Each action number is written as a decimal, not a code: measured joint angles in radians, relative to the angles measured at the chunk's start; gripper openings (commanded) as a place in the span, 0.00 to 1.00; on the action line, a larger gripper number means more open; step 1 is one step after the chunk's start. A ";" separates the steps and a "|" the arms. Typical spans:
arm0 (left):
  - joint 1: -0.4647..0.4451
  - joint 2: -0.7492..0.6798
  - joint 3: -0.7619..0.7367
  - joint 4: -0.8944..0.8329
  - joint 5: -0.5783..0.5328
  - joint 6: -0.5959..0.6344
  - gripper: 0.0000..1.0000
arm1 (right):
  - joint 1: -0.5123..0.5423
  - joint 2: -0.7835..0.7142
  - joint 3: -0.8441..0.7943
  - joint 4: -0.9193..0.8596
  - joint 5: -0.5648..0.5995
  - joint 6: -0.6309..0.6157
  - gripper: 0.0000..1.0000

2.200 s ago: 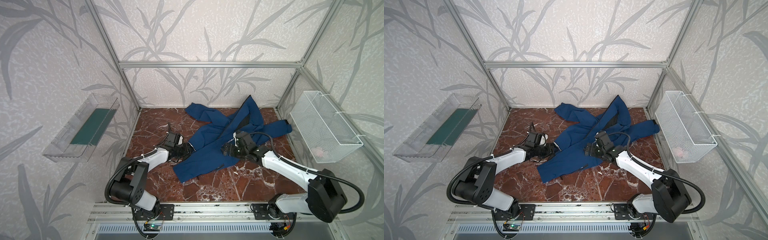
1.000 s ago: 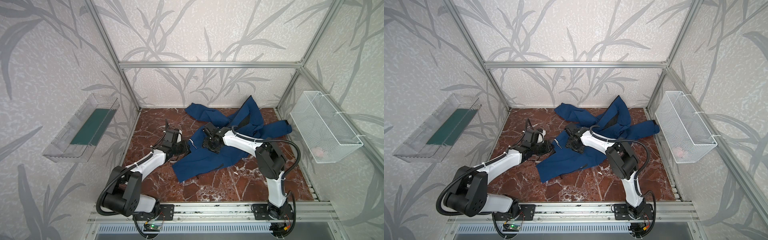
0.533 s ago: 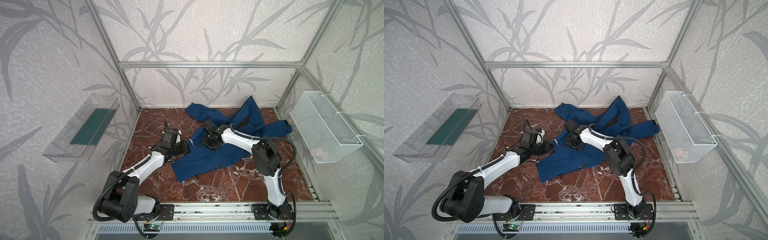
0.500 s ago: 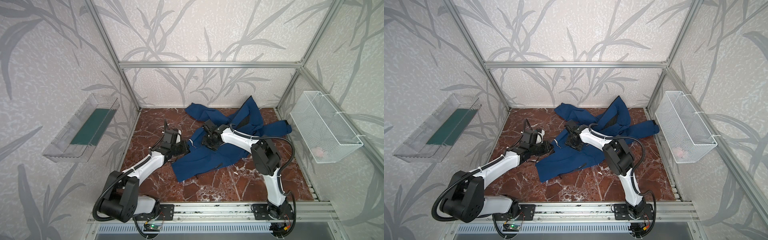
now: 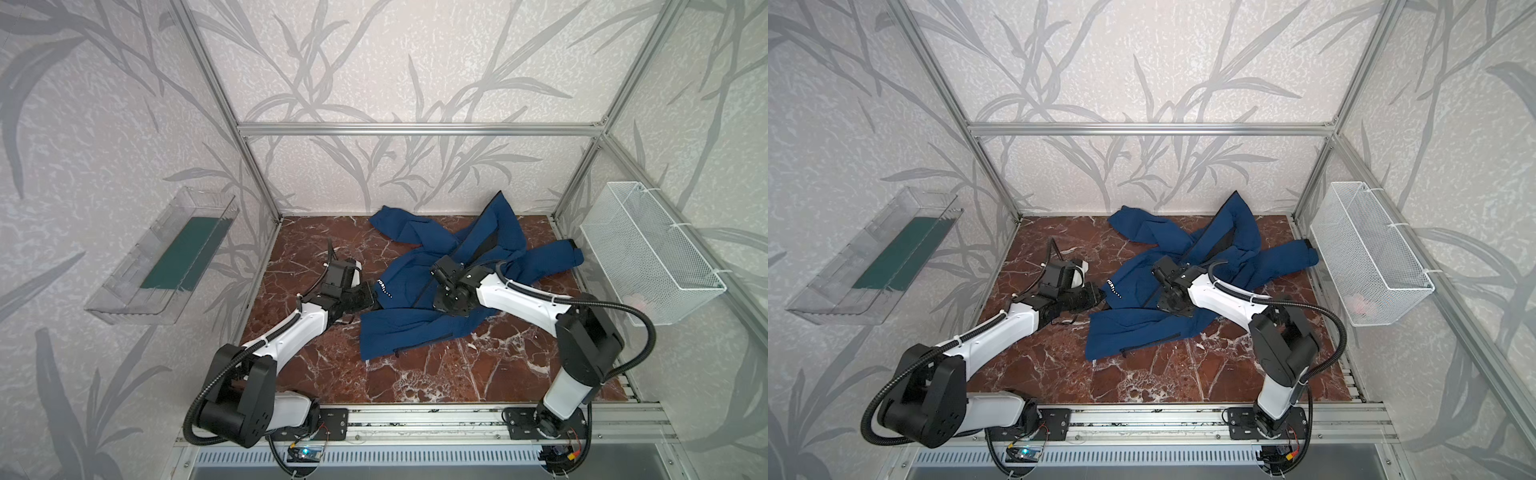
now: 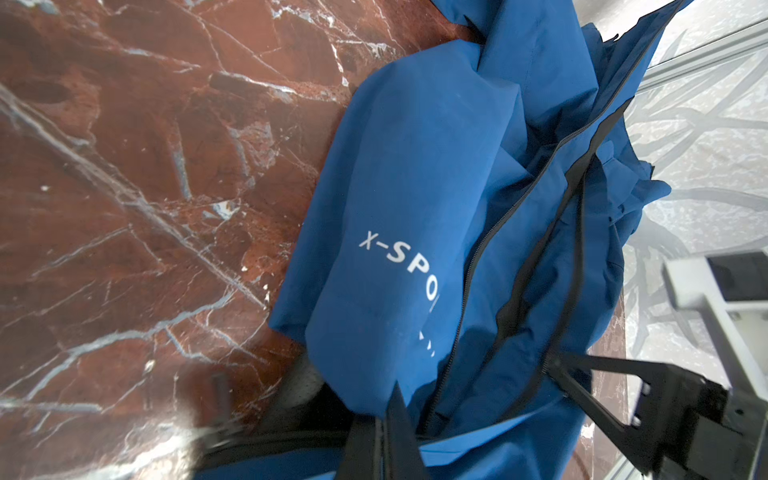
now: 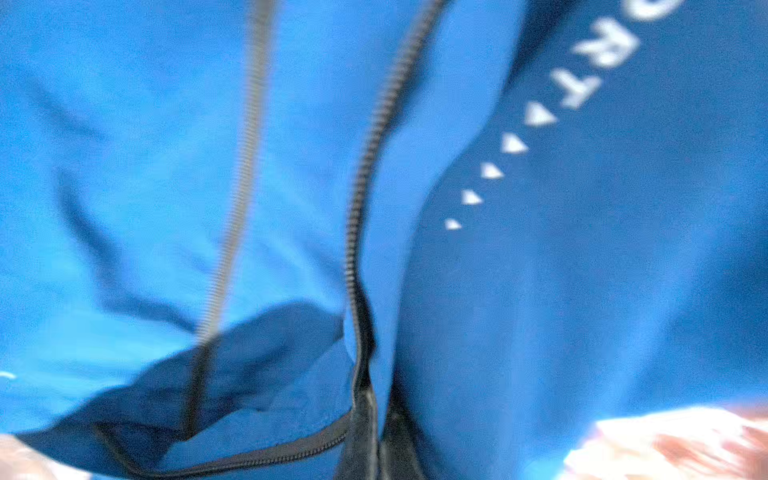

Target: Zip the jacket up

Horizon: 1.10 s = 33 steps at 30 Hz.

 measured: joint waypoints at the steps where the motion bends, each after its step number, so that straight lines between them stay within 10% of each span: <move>1: 0.000 -0.006 0.002 -0.011 -0.001 -0.005 0.00 | -0.004 -0.028 -0.027 -0.017 0.026 -0.006 0.00; 6: 0.000 -0.040 0.023 -0.054 0.002 -0.049 0.00 | -0.093 -0.090 -0.125 -0.072 0.089 -0.048 0.02; 14: 0.050 -0.136 0.090 -0.073 0.075 -0.219 0.00 | -0.160 -0.195 -0.146 -0.094 0.077 -0.179 0.70; 23: 0.065 -0.154 0.100 -0.051 0.155 -0.341 0.00 | -0.103 -0.486 -0.201 0.160 -0.177 -0.146 0.75; 33: 0.065 -0.190 0.100 -0.078 0.163 -0.344 0.00 | 0.099 -0.176 -0.117 0.328 -0.312 0.023 0.69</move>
